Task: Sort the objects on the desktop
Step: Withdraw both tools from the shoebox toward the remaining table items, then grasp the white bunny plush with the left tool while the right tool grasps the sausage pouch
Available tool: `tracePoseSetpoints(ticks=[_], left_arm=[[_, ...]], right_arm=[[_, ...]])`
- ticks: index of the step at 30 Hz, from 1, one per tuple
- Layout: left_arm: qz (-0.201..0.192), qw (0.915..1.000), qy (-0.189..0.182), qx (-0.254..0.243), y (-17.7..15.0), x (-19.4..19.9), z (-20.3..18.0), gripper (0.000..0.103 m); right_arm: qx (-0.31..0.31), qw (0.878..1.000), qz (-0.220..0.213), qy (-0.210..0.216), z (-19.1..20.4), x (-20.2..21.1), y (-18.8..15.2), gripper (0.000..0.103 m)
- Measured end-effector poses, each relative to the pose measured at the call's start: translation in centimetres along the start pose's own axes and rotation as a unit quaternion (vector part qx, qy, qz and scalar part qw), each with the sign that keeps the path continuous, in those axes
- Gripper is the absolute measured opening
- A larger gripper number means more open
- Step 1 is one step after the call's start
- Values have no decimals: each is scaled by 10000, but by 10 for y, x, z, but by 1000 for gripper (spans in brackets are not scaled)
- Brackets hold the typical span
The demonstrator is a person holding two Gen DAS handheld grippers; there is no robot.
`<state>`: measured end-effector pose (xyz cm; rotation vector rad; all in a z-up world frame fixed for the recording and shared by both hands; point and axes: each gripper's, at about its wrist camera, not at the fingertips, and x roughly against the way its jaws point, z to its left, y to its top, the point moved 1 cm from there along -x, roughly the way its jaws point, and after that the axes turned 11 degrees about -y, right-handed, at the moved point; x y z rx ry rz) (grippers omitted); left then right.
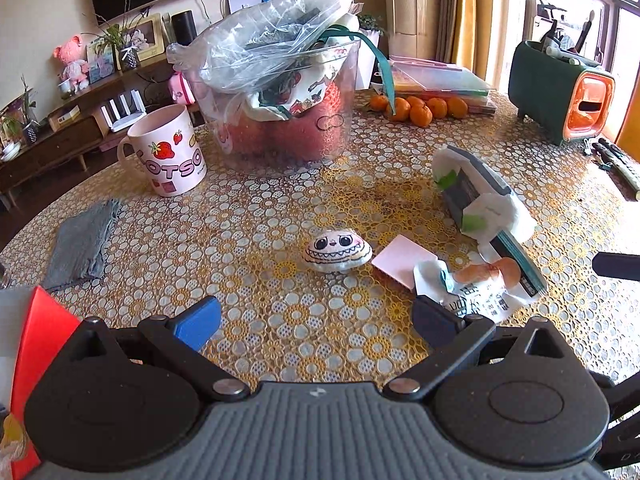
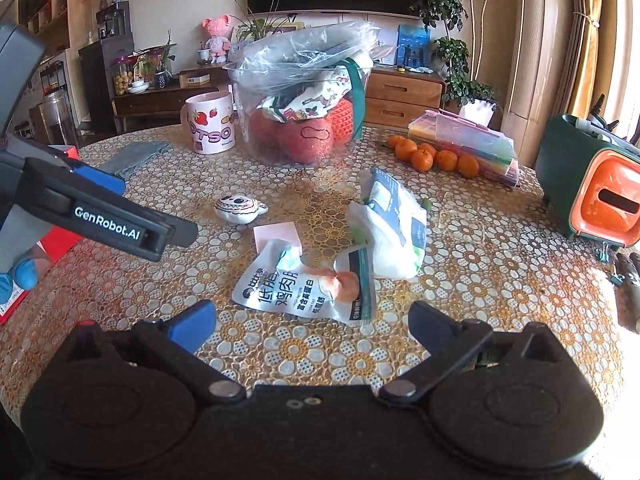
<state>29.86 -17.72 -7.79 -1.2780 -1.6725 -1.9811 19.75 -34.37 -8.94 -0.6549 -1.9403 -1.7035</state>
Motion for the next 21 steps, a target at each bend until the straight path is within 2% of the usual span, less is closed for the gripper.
tracePoseSetpoints(ticks=[3, 7, 14, 21], left_arm=[[21, 10000, 45, -10, 7, -13, 5, 102], [52, 9999, 97, -36, 14, -28, 10, 102], [96, 9999, 114, -19, 20, -46, 16, 102], [142, 9999, 62, 36, 23, -63, 21, 102]], right_arm=[[-6, 10000, 21, -53, -3, -17, 5, 102], [-424, 9988, 209, 83, -10, -38, 10, 102], [-686, 9967, 407, 136, -10, -67, 11, 102], [-748, 9957, 458, 286, -4, -81, 9, 102]])
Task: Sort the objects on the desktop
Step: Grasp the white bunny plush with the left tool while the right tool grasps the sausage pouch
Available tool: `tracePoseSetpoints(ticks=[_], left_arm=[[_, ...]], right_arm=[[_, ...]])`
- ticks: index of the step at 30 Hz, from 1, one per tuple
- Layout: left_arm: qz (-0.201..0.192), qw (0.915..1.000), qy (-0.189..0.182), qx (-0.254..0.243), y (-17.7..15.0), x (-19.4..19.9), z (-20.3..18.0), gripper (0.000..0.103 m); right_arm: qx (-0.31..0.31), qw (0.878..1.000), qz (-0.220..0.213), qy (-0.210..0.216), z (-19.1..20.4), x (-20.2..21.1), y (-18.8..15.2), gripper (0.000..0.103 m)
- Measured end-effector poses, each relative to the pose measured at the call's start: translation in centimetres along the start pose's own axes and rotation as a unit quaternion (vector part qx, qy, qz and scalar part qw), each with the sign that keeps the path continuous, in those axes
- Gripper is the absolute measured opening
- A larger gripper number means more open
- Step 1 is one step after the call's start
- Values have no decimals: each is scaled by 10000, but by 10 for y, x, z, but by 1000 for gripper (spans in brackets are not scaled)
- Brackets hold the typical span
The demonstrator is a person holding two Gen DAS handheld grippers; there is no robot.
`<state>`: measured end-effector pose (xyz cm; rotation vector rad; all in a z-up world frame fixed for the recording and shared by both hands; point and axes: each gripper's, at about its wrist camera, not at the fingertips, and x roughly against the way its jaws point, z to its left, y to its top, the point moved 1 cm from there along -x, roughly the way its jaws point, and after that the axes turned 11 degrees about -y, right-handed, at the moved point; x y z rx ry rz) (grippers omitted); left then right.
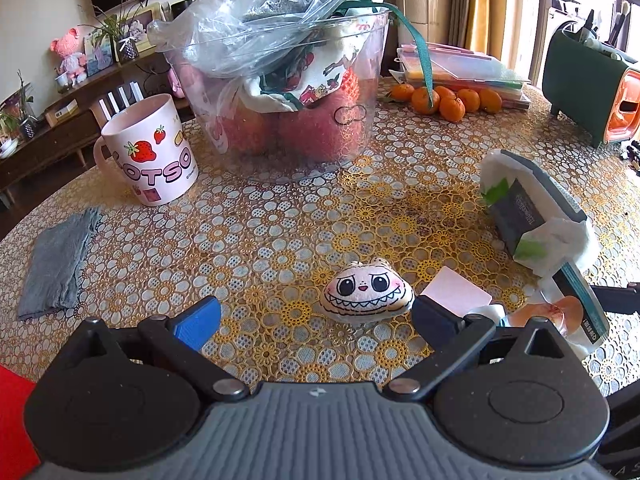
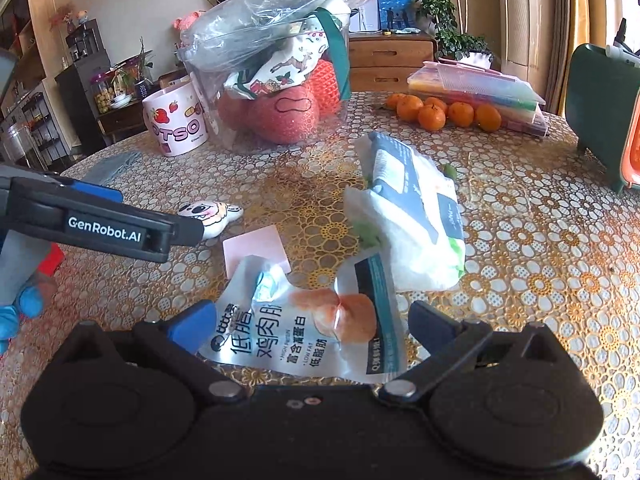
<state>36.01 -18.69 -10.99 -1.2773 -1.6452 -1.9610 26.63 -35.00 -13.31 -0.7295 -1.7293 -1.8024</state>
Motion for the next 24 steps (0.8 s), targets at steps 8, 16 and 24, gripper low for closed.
tracePoseSetpoints(ticks=[8, 16, 24], left_arm=[[128, 9999, -42, 20, 7, -23, 0, 102], [89, 9996, -223, 177, 5, -25, 3, 102], [77, 9991, -359, 221, 1, -17, 0, 86]], right_arm=[[248, 9996, -99, -69, 10, -5, -2, 101], [286, 9992, -225, -190, 14, -3, -5, 93], [36, 9996, -231, -137, 12, 4, -7, 78]])
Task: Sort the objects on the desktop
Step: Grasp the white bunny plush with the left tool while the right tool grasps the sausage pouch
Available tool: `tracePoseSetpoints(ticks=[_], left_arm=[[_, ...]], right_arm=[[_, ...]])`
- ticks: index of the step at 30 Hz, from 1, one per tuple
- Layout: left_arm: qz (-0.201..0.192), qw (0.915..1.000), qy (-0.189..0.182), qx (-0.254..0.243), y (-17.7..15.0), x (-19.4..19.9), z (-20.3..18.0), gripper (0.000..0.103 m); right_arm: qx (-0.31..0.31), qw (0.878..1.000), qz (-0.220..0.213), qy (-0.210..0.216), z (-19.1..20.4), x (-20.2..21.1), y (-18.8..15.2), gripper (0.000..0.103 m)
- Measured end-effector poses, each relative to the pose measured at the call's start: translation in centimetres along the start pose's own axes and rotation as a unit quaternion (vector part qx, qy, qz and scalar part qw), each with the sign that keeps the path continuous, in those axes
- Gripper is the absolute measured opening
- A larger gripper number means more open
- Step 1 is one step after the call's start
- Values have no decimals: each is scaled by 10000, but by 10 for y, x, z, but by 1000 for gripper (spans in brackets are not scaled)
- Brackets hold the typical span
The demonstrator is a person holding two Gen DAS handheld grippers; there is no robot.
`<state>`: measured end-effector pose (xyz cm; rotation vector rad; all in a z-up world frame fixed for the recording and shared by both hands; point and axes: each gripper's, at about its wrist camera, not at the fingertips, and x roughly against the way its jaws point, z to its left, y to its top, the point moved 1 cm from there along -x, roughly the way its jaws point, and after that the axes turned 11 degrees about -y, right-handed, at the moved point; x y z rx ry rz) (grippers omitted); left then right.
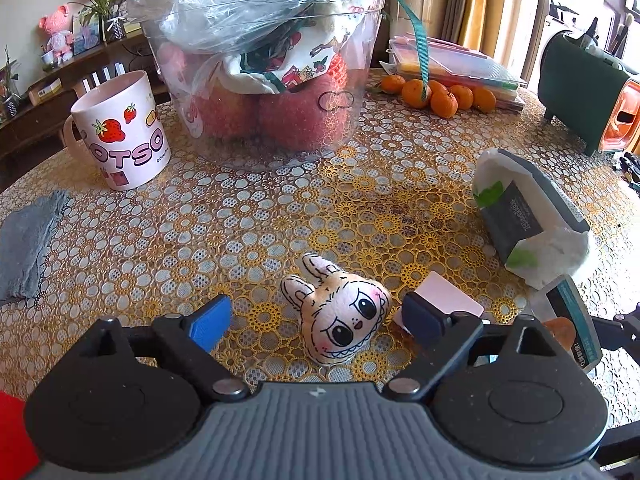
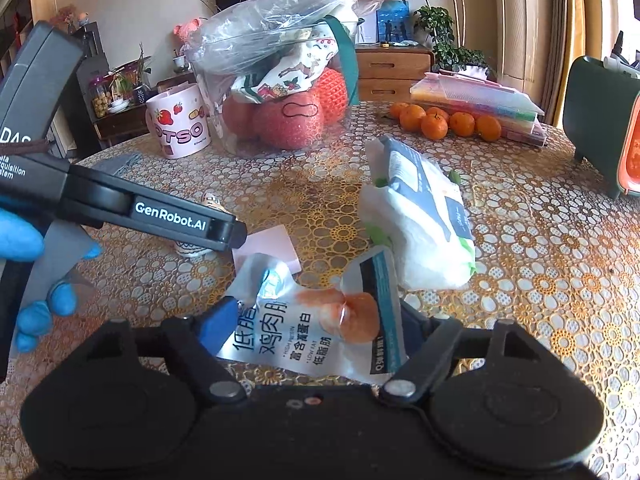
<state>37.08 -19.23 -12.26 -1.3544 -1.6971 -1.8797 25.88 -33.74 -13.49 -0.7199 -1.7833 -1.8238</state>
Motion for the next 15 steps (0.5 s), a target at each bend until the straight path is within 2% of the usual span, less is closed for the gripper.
tracePoseSetpoints(ticks=[1, 2, 3, 4, 5, 6, 9, 13, 15], left_arm=[[-12, 10000, -11, -28, 0, 2, -2, 76], [-8, 10000, -21, -51, 0, 3, -3, 71], [18, 10000, -29, -82, 0, 4, -4, 60], [74, 9999, -18, -127, 0, 5, -6, 49], [153, 9997, -2, -175, -1, 4, -7, 48], [197, 9996, -5, -198, -3, 4, -7, 45], [180, 9994, 33, -281, -9, 7, -9, 43], [160, 9995, 39, -251, -12, 15, -7, 41], [147, 9995, 38, -269, -14, 19, -7, 40]], right_arm=[[-14, 10000, -9, 13, 0, 2, 0, 75], [-29, 10000, -11, 27, 0, 3, 0, 72], [-35, 10000, -14, 43, 0, 4, 0, 70], [-41, 10000, -17, 40, 0, 6, 0, 57], [-56, 10000, 16, 67, 0, 8, 0, 29], [-78, 9998, 125, 121, -1, 7, -1, 26], [-146, 9997, 127, 141, -3, 12, -4, 20], [-212, 9995, 135, 170, -5, 19, -6, 3], [-249, 9996, 82, 132, -7, 24, -7, 2]])
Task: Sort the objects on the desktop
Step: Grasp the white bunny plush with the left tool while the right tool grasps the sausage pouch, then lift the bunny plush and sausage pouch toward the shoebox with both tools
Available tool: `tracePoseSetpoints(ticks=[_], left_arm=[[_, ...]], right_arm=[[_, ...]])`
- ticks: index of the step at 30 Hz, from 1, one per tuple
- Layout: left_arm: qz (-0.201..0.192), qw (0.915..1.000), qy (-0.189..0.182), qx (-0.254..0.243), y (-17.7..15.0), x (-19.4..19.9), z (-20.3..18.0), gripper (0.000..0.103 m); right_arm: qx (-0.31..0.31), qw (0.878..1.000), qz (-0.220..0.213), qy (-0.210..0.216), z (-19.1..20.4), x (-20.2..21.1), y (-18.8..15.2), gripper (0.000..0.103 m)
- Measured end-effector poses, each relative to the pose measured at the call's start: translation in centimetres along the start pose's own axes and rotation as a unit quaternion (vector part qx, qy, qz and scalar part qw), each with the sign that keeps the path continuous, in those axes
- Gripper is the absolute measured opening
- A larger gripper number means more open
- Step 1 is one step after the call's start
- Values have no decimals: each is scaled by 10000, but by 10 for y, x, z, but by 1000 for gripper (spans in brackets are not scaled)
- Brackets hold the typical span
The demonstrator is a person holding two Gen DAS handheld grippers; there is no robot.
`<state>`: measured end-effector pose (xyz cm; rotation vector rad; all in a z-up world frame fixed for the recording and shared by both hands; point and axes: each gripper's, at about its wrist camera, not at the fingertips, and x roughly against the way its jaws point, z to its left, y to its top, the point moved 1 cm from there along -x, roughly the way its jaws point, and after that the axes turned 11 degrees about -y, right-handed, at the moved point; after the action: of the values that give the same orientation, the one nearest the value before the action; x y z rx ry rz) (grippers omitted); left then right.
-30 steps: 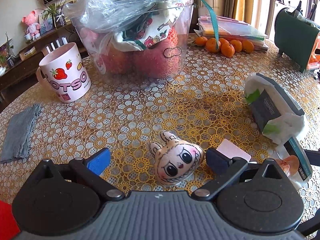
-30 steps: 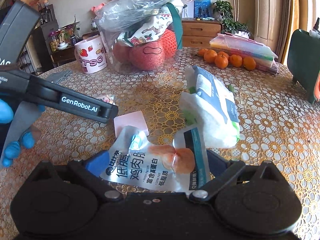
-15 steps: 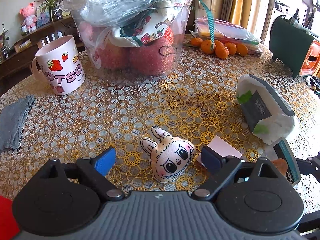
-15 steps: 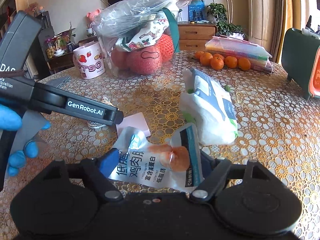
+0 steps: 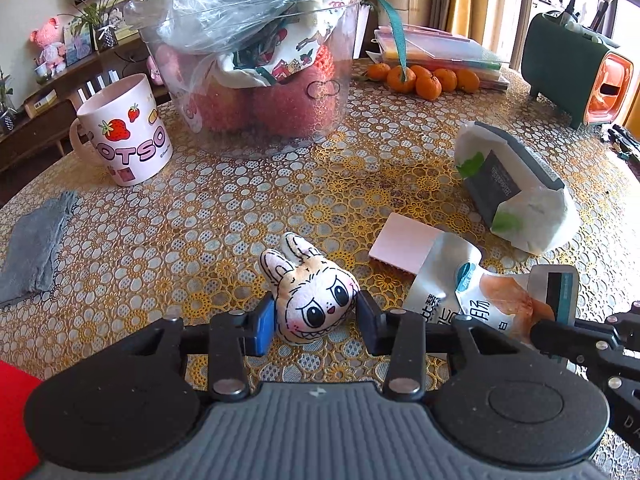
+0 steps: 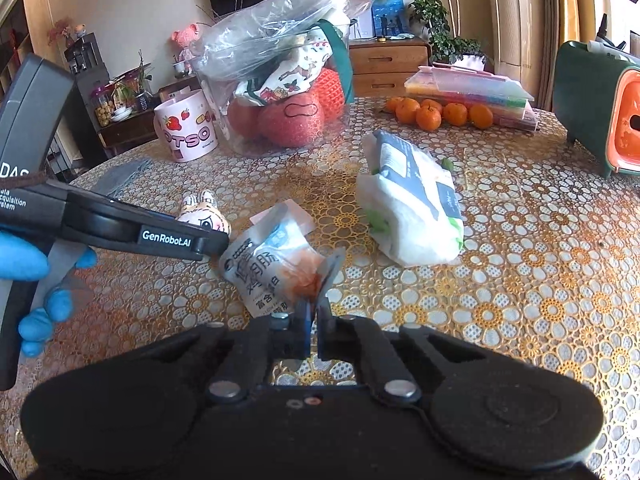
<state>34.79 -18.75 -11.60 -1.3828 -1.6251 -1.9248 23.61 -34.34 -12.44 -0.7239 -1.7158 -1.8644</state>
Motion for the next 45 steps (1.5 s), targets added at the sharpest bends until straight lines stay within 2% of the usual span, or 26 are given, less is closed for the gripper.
tracePoseSetpoints(ticks=[8, 18, 30, 45], left_arm=[[52, 9999, -63, -66, -13, 24, -2, 38], [135, 9993, -326, 103, -44, 64, -11, 38], [3, 9982, -583, 138, -68, 126, -19, 38], [-307, 9963, -695, 403, -94, 202, 4, 38]], right_arm=[[-5, 9999, -113, -20, 1, 20, -4, 0], [-22, 9998, -192, -12, 10, 54, -10, 1], [113, 9996, -263, -1, 34, 101, -17, 1], [292, 9982, -477, 194, 76, 160, -15, 1]])
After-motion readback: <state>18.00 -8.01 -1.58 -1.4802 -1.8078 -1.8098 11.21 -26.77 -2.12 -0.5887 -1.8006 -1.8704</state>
